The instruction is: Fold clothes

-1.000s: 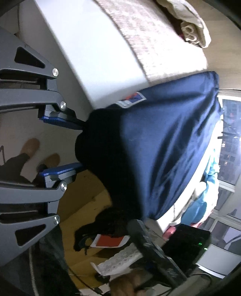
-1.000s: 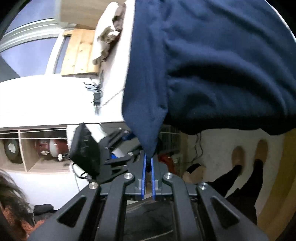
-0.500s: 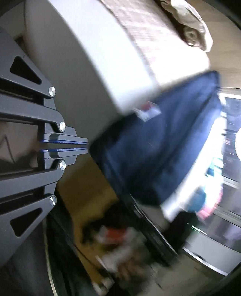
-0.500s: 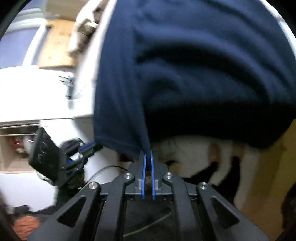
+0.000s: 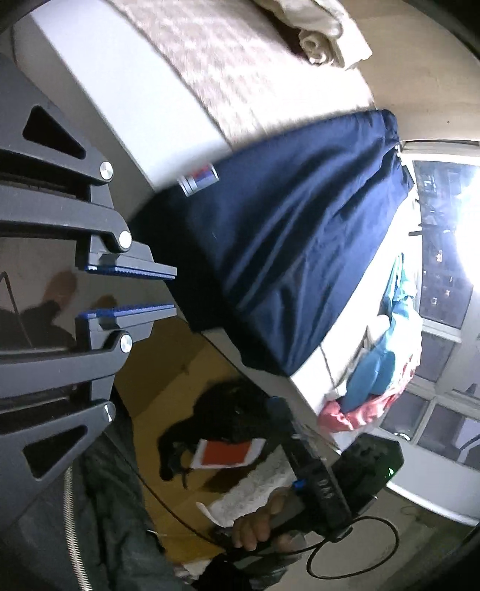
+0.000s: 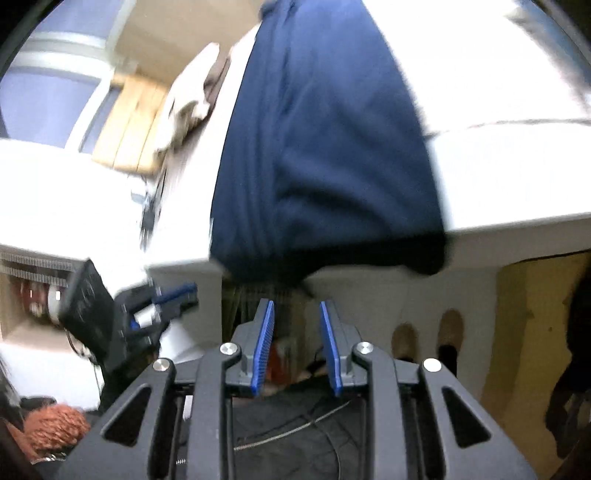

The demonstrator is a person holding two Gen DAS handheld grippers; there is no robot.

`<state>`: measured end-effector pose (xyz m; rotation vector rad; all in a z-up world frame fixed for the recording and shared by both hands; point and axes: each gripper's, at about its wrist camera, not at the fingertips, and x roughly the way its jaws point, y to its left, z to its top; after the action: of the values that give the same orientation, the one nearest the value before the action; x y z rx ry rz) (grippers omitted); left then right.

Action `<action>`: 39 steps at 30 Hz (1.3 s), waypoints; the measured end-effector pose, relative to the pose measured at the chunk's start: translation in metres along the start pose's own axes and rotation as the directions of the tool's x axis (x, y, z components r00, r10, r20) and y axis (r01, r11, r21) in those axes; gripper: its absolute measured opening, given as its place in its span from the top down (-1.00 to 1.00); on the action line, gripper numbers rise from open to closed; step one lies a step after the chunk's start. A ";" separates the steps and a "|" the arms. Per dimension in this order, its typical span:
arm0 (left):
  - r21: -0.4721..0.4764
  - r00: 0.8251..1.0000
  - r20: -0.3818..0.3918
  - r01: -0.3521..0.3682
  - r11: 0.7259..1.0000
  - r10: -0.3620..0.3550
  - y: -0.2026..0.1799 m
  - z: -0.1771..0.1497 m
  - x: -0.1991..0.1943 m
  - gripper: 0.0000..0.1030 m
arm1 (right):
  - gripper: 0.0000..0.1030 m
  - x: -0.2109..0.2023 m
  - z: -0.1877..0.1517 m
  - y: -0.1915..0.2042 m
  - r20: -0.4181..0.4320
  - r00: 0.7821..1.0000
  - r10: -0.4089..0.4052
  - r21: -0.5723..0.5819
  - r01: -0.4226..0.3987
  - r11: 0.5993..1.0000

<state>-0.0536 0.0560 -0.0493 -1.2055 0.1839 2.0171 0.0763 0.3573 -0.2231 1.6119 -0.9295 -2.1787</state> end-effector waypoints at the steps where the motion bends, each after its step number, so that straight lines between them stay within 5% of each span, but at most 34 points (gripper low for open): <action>1: -0.010 1.000 0.002 0.022 1.000 -0.022 -0.005 0.002 0.002 0.74 | 0.50 -0.009 0.006 -0.001 0.019 1.000 -0.009 0.000 0.009 1.000; 6: -0.093 0.998 0.036 0.058 0.994 -0.055 -0.026 0.008 0.019 0.74 | 0.50 -0.049 0.040 -0.003 0.124 0.991 -0.043 -0.054 0.050 0.997; 8: -0.123 0.999 0.031 0.048 0.991 -0.044 -0.031 0.005 0.023 0.74 | 0.50 -0.045 0.045 0.006 0.115 0.985 -0.131 -0.172 0.150 0.974; 11: -0.171 1.000 0.026 0.006 0.985 -0.002 -0.038 0.003 0.034 0.74 | 0.50 -0.018 0.035 0.012 0.011 0.982 -0.189 -0.308 0.184 0.934; 15: -0.274 1.000 0.015 -0.017 0.961 0.022 -0.045 0.002 0.052 0.74 | 0.49 0.020 0.018 -0.007 -0.119 0.968 -0.220 -0.374 0.161 0.913; 19: -0.322 0.999 -0.017 -0.054 0.945 0.051 -0.064 0.007 0.076 0.74 | 0.37 0.041 0.020 -0.051 -0.208 0.963 -0.174 -0.287 0.110 0.952; 26: -0.368 0.994 -0.061 -0.109 0.923 0.094 -0.092 0.013 0.086 0.68 | 0.28 0.052 0.028 -0.060 -0.213 0.968 -0.132 -0.325 0.057 0.944; 31: -0.314 0.975 -0.064 -0.221 0.923 0.212 -0.086 0.022 0.063 0.59 | 0.25 0.040 0.018 -0.043 -0.211 0.968 -0.135 -0.366 0.050 0.929; 34: -0.320 0.943 -0.062 -0.329 0.889 0.327 -0.055 0.022 0.037 0.36 | 0.25 0.013 0.016 -0.028 -0.106 0.982 -0.154 -0.400 0.100 0.911; 36: -0.381 0.914 -0.067 -0.394 0.837 0.400 -0.021 0.017 0.019 0.34 | 0.25 0.002 0.019 -0.018 -0.013 0.982 -0.190 -0.421 0.167 0.892; 39: -0.468 0.907 -0.085 -0.401 0.788 0.412 0.021 0.009 0.010 0.33 | 0.25 0.005 0.023 -0.011 0.036 0.977 -0.208 -0.426 0.204 0.881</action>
<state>-0.0766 0.0514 -0.0573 -1.5473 -0.0839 2.5558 0.0552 0.3704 -0.2305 1.5522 -0.2453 -2.2988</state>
